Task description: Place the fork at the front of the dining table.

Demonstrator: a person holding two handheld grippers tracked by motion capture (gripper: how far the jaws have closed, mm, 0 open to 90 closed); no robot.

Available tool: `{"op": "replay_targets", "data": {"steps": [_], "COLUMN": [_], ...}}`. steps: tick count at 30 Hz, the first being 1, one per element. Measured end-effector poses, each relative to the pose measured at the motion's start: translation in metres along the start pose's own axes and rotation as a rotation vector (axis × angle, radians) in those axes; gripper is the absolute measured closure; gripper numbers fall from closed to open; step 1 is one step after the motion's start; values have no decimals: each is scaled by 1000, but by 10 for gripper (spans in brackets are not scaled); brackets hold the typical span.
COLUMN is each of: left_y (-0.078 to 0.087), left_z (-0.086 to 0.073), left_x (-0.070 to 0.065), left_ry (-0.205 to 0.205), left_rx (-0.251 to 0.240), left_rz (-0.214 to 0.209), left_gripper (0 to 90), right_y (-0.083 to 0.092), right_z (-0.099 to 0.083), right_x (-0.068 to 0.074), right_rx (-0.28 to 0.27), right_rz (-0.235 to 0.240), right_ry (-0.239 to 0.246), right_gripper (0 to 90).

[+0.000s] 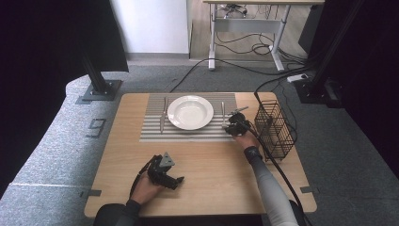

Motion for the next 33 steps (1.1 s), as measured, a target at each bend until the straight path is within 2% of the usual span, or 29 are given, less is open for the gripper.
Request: {"op": "replay_targets", "data": {"steps": [3, 4, 5, 6, 7, 8, 9, 10, 11, 13, 14, 18, 21, 23, 26, 27, 29, 31, 33], "left_y": [0, 0, 0, 0, 0, 0, 0, 0, 0, 0, 0, 1, 2, 2, 3, 3, 3, 4, 5], "left_z": [0, 0, 0, 0, -1, -1, -1, -1, -2, -2, -3, -5, -5, -6, -6, -6, -6, -7, -7], "left_x": [0, 0, 0, 0, 0, 0, 0, 0, 0, 1, 1, 0, 0, -1, -1, -2, -3, -4, -6], "left_ry": [1, 3, 13, 13, 18, 21, 23, 25, 32, 38, 47, 60, 61, 64, 66, 67, 73, 74, 74], "left_rx": [0, 1, 2, 2, 3, 4, 4, 6, 7, 8, 14, 16, 17, 18, 18, 18, 19, 19, 19], "left_rz": [-1, -3, -8, -8, -12, -14, -15, -17, -22, -23, -27, -26, -25, -24, -23, -21, -17, -16, -16], "left_gripper": [9, 10, 10, 10, 10, 9, 9, 9, 9, 8, 0, 0, 0, 0, 0, 0, 0, 0, 0], "right_y": [1, 2, 7, 7, 9, 16, 16, 19, 29, 33, 43, 62, 70, 80, 86, 86, 90, 90, 90], "right_z": [0, 0, 2, 2, 3, 3, 3, 3, 3, 2, -2, -15, -24, -40, -59, -59, -78, -83, -101], "right_x": [-1, -1, 0, 0, 1, 6, 6, 7, 12, 15, 20, 28, 30, 31, 32, 32, 31, 30, 29], "right_rx": [-3, -7, -22, -22, -26, -21, -21, -27, -41, -48, -60, -84, -100, -110, -113, -113, -115, -116, -119], "right_rz": [-7, -9, -3, -3, 6, 39, 39, 35, 35, 38, 42, 44, 46, 62, 76, 76, 75, 75, 78], "right_ry": [0, 0, -5, -5, -9, -11, -11, -5, 25, 36, 59, 82, 91, 88, 91, 91, 89, 89, 83], "right_gripper": [665, 626, 548, 548, 503, 391, 391, 357, 285, 255, 193, 131, 125, 99, 80, 80, 56, 55, 51]}}
Point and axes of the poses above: each handheld gripper's, and its own axes: y roughly backward along the jaws, z roughly out of its top, x roughly to its left, the point moved 8 cm from there along -y, roughly forward along the jaws, and after that the axes turned 15 degrees about -y, right-handed, at the moved point
